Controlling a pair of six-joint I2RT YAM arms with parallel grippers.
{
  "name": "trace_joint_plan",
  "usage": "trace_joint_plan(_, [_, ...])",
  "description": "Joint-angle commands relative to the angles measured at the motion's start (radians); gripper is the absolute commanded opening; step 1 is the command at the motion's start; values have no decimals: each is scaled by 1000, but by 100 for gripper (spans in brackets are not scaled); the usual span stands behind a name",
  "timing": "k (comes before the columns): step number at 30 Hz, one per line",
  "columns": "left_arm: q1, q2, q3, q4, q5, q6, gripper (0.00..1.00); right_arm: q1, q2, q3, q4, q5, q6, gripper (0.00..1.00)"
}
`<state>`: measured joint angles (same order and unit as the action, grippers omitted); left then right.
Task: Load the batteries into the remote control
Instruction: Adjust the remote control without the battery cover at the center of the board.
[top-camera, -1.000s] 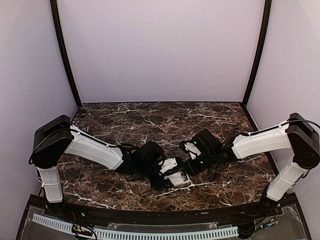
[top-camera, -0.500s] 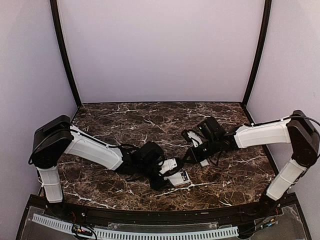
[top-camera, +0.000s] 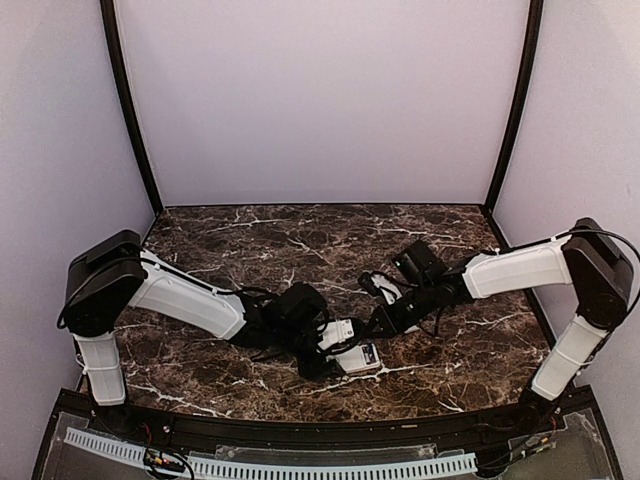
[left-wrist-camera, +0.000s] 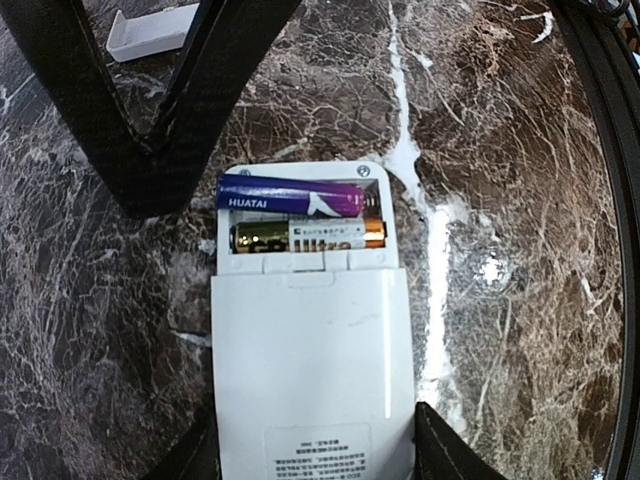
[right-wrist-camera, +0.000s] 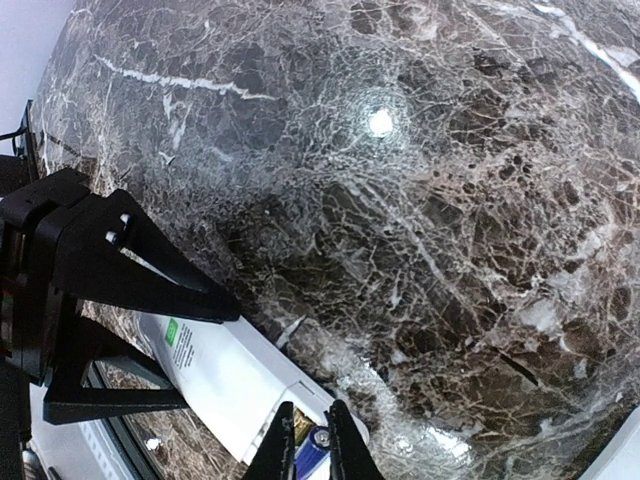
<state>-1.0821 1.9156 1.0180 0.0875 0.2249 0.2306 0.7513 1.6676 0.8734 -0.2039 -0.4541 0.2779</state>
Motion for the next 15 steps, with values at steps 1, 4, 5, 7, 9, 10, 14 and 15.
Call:
trace_joint_plan(1, [-2,42,-27,-243,13,149,45,-17,-66,-26,-37,-20,-42,14])
trace_joint_plan(4, [-1,52,-4,-280,47,236,45,-32,-106,-52,-58,-48,-58,17])
trace_joint_plan(5, [-2,57,1,-299,57,256,45,-34,-115,-60,-62,-56,-59,18])
trace_joint_plan(7, [-1,68,17,-324,72,305,50,-34,-122,-83,-61,-66,-52,20])
trace_joint_plan(9, [-1,77,42,-366,85,348,62,-34,-120,-102,-43,-69,-43,25])
trace_joint_plan(10, [-1,78,57,-375,82,372,64,-35,-117,-107,-34,-69,-39,27])
trace_joint_plan(14, [-2,77,100,-398,34,380,71,-36,-95,-85,-20,-74,-37,30])
trace_joint_plan(15, [-1,74,105,-401,27,378,82,-37,-88,-76,-23,-72,-42,31])
